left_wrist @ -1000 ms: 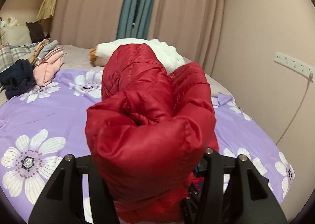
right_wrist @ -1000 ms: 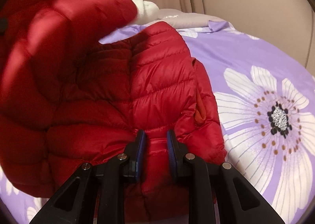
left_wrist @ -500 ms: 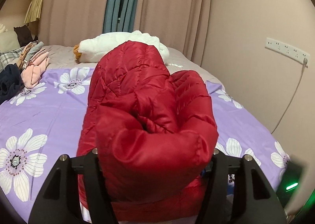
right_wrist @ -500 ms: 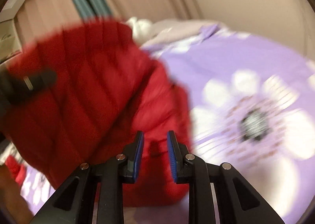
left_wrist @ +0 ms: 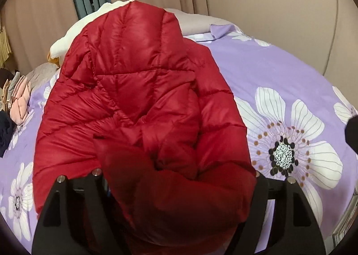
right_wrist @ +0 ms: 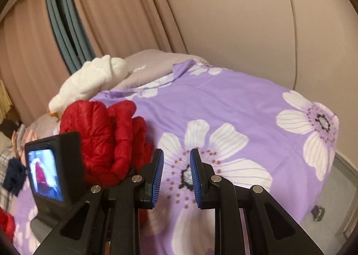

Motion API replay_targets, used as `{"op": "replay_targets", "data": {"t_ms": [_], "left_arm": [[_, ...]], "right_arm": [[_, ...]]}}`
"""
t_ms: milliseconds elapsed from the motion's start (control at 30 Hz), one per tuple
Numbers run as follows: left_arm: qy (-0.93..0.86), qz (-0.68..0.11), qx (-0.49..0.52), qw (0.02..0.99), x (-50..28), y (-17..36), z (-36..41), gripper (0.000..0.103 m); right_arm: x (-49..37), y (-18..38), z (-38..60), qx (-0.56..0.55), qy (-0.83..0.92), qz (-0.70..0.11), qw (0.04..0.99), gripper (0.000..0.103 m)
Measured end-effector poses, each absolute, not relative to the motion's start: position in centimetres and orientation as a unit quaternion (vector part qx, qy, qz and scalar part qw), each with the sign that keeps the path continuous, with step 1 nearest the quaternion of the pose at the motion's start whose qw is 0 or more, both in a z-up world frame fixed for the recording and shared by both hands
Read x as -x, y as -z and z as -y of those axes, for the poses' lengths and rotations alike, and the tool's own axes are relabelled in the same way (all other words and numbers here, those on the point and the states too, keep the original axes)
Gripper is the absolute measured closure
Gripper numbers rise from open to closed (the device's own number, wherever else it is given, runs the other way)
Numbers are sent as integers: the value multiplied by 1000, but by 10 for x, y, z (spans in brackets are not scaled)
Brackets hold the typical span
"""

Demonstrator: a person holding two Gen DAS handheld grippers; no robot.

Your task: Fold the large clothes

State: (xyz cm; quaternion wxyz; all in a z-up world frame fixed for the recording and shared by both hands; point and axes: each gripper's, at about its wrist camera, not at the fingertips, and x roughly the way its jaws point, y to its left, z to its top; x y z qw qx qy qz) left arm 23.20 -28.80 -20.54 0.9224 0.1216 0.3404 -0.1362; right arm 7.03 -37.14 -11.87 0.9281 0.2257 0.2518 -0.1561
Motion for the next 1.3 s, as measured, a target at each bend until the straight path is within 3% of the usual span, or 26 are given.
{"op": "replay_targets", "data": {"t_ms": [133, 200, 267, 333, 367, 633, 833, 900, 1100, 1300], "left_arm": [[166, -358, -80, 915, -235, 193, 272, 25], [182, -368, -64, 910, -232, 184, 264, 19], [206, -366, -44, 907, -218, 168, 252, 17], [234, -351, -28, 906, -199, 152, 239, 17], [247, -342, -17, 907, -187, 142, 229, 17], [285, -271, -3, 919, -105, 92, 176, 17], [187, -259, 10, 948, -114, 94, 130, 35], [176, -284, 51, 941, -127, 102, 113, 49], [109, -291, 103, 945, -157, 109, 74, 64], [66, -281, 122, 950, -178, 106, 44, 69]], "right_arm": [[-68, 118, 381, -229, 156, -256, 926, 81], [-65, 118, 385, -244, 155, -257, 922, 80], [-64, 115, 387, -256, 147, -253, 921, 74], [-60, 108, 382, -254, 142, -240, 926, 55], [-61, 107, 381, -250, 143, -237, 928, 52], [-51, 82, 364, -266, 115, -201, 936, 41], [-58, 71, 337, -253, 89, -202, 942, 41], [-62, 70, 329, -252, 80, -205, 942, 41], [-79, 59, 296, -214, 58, -213, 951, 41], [-105, 38, 272, -190, 34, -199, 961, 41]]}}
